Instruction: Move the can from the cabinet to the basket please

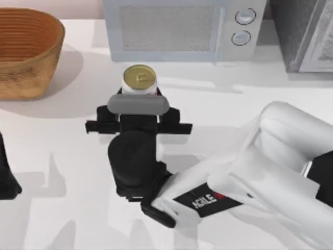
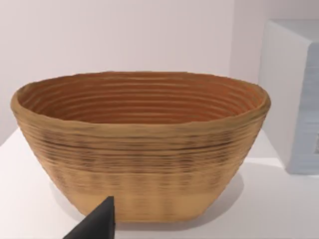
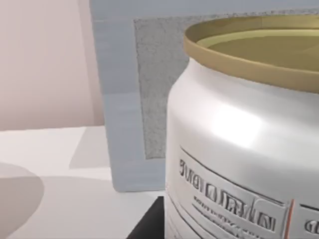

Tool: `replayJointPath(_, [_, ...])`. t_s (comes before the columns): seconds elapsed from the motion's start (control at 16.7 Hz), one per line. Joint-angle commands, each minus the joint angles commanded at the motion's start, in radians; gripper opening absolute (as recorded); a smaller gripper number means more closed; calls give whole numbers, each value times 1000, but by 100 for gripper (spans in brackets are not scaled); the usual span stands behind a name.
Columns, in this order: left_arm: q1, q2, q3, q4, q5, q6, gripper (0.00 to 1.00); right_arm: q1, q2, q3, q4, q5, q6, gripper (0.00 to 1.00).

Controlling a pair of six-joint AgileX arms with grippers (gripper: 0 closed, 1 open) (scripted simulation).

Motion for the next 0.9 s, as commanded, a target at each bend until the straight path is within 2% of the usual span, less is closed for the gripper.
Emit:
replayJointPath(0.3, [0, 0, 0, 0, 0, 0, 100, 17, 125, 36, 70, 12, -48, 0])
replayJointPath(0.9, [0, 0, 0, 0, 0, 0, 100, -3, 154, 65, 66, -4, -49, 0])
